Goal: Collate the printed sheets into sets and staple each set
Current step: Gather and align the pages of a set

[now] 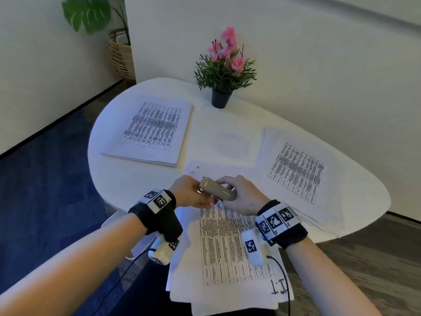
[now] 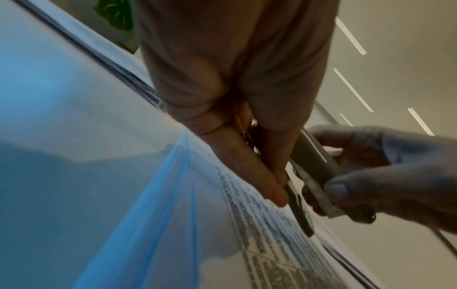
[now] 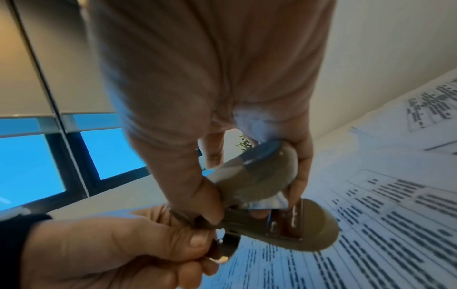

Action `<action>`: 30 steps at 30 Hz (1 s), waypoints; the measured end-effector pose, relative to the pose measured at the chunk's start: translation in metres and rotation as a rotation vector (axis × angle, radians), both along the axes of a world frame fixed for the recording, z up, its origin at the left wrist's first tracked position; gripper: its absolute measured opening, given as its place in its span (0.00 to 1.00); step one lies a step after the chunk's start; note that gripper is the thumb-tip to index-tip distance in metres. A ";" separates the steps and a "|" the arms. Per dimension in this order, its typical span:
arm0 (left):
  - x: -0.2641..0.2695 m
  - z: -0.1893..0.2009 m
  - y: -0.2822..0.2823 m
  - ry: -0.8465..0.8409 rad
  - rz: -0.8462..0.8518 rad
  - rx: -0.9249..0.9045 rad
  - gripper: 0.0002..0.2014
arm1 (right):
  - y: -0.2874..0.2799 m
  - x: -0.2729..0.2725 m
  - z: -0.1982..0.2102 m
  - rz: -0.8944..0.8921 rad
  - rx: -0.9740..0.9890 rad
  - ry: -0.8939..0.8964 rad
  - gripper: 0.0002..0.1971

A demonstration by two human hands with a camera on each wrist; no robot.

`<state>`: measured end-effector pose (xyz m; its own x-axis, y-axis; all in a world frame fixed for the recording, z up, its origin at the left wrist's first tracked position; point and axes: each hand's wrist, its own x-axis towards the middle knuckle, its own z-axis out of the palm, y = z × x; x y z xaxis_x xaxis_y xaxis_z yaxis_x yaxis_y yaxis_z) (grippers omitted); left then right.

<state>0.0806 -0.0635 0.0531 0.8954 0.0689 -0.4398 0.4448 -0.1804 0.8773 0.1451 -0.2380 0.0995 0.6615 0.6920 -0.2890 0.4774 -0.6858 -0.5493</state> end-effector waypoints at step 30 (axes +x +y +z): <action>-0.119 -0.017 0.113 0.488 0.073 0.269 0.08 | -0.065 -0.007 -0.044 -0.498 -0.501 -0.083 0.57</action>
